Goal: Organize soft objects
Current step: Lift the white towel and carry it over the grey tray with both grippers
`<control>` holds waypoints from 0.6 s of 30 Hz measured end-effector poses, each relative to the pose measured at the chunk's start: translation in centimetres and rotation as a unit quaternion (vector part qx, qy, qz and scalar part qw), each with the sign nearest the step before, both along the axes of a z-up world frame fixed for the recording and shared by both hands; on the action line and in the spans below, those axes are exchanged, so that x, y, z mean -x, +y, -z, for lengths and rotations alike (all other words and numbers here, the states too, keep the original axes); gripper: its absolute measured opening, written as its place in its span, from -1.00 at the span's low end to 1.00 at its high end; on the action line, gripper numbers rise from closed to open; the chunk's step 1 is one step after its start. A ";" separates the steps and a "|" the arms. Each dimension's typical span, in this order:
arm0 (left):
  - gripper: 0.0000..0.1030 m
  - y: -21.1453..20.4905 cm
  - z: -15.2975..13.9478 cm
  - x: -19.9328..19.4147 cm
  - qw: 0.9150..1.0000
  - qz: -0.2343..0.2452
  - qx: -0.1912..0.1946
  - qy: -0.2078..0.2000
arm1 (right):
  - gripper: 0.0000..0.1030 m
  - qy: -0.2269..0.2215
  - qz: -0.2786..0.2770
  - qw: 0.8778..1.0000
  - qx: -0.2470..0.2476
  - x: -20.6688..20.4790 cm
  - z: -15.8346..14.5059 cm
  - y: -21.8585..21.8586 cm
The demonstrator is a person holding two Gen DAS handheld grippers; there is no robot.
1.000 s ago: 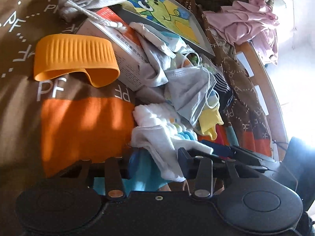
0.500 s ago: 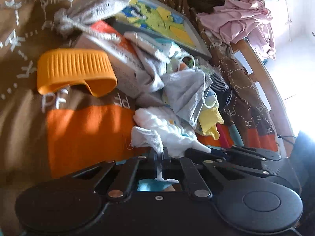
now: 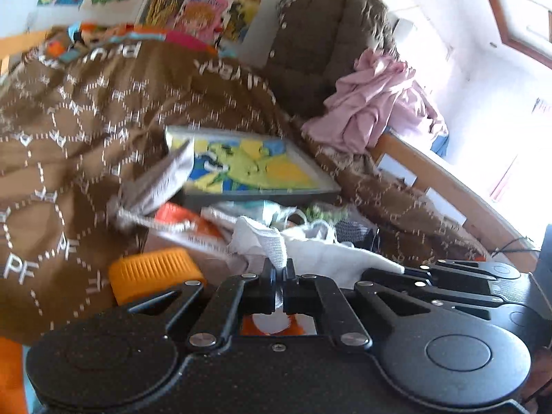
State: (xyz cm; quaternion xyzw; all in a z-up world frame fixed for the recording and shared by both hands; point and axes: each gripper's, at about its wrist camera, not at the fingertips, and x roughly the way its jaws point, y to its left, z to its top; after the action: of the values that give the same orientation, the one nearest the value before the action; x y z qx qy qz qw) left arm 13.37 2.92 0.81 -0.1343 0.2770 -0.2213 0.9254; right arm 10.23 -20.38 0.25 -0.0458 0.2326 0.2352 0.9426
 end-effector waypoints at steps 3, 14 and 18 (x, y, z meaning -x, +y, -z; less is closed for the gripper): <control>-0.96 0.3 -1.3 -0.2 1.000 -0.009 0.011 -0.010 | -0.85 -0.023 0.008 0.999 -0.022 0.3 -1.5 -0.5; -0.96 0.9 -6.4 -7.6 0.997 -0.031 0.024 -0.073 | -0.85 -0.070 0.035 0.993 -0.088 -6.6 -7.2 -1.9; -0.96 0.5 -6.1 -12.3 0.996 -0.039 0.025 -0.082 | -0.85 -0.074 0.048 0.991 -0.099 -11.8 -7.7 -1.4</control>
State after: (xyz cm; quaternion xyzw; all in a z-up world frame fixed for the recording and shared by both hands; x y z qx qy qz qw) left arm 25.68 3.45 6.95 -0.1490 0.1888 -0.2023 0.9493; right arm 22.07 -21.75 7.96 0.0416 0.1395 0.2073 0.9674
